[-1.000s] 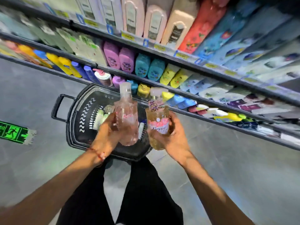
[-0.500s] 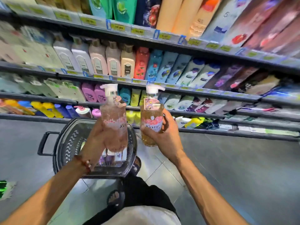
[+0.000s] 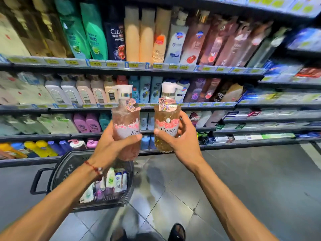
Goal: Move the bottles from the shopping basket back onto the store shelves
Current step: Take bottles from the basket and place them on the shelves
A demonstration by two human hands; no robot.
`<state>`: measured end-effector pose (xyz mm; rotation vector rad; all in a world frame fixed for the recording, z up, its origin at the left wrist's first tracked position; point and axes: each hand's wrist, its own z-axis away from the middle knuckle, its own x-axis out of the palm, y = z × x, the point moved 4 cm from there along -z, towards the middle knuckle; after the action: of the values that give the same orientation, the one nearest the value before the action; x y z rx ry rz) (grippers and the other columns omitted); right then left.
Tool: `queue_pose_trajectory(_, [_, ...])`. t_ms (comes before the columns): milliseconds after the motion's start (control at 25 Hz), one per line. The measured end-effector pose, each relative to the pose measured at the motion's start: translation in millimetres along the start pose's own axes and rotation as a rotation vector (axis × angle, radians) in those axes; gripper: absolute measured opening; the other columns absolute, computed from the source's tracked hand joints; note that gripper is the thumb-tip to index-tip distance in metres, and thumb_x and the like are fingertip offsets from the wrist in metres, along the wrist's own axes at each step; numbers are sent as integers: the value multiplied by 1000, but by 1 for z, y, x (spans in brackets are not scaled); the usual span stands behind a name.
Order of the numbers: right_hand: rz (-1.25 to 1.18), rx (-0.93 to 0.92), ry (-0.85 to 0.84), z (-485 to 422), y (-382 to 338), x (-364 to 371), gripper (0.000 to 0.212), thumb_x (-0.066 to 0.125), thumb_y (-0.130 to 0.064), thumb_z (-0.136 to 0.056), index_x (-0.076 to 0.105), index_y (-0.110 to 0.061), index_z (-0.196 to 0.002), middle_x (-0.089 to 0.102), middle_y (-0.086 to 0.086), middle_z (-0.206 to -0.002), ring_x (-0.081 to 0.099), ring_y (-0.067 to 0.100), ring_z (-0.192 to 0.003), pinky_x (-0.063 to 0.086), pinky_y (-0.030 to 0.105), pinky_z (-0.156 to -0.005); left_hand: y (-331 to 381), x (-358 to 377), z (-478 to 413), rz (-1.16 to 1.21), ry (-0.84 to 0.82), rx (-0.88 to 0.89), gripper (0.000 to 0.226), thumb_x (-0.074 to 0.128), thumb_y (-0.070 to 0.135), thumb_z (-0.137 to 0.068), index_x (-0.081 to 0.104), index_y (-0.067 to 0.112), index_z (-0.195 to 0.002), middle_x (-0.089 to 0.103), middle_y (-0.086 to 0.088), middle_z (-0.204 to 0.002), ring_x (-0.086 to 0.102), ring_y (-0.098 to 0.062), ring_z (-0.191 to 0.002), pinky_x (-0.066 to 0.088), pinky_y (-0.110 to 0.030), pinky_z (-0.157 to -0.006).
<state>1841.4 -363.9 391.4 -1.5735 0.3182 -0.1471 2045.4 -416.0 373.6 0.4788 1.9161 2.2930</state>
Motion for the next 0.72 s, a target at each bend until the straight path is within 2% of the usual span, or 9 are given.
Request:
queue_pose_trajectory(40, [4, -27, 2, 1, -7, -17, 69, 90, -9, -78, 55, -16, -138, 74, -1, -123, 73, 13, -109, 58, 23, -89, 7, 15, 1, -10, 5, 26, 73, 96, 18, -51, 59, 27, -113, 75, 10, -102, 71, 1, -91, 58, -18, -75])
queue_pose_trajectory(120, [11, -74, 10, 2, -20, -52, 70, 92, -12, -77, 56, -18, -136, 74, -3, -122, 73, 14, -109, 58, 24, -90, 23, 46, 1, -17, 18, 71, 74, 94, 28, -51, 59, 28, -116, 76, 8, -108, 71, -7, -102, 58, -26, -83])
queue_pose_trajectory(200, [19, -124, 6, 1, -35, -89, 72, 93, -16, -75, 55, -18, -137, 74, -2, -123, 73, 14, -110, 58, 26, -92, 38, 80, 1, -1, 63, 121, 77, 88, 39, -45, 61, 27, -116, 76, 7, -108, 71, -13, -104, 57, -31, -87])
queue_pose_trajectory(320, [4, -184, -15, -2, -57, -153, 70, 93, -13, -75, 56, -18, -134, 74, -2, -121, 73, 10, -106, 58, 22, -88, 54, 142, 8, 41, 102, 176, 75, 84, 40, -40, 61, 24, -110, 76, 7, -96, 72, -13, -90, 56, -31, -72])
queue_pose_trajectory(480, [-10, -268, -26, -10, -86, -223, 70, 93, -14, -75, 57, -16, -135, 74, -2, -122, 73, 9, -107, 59, 21, -86, 81, 214, 14, -26, 79, 310, 78, 88, 39, -43, 59, 21, -113, 72, 6, -89, 68, -12, -79, 54, -23, -59])
queue_pose_trajectory(640, [-1, -315, -28, -23, -113, -267, 79, 96, -28, -72, 55, -19, -139, 72, -1, -126, 72, 12, -113, 61, 33, -95, 120, 270, 11, -98, 52, 432, 82, 92, 44, -47, 57, 22, -117, 72, 9, -84, 69, -12, -74, 54, -22, -59])
queue_pose_trajectory(680, [0, -326, -29, -27, -119, -275, 82, 97, -33, -70, 54, -21, -139, 72, -1, -127, 71, 13, -114, 61, 37, -97, 127, 280, 10, -111, 45, 463, 86, 92, 45, -50, 55, 21, -124, 74, 8, -89, 70, -14, -77, 57, -26, -61])
queue_pose_trajectory(720, [0, -341, -34, -30, -126, -282, 83, 96, -36, -69, 54, -23, -139, 71, -1, -128, 70, 14, -115, 61, 39, -97, 135, 288, 8, -121, 59, 490, 92, 92, 45, -53, 52, 20, -133, 75, 6, -101, 72, -17, -86, 62, -33, -69])
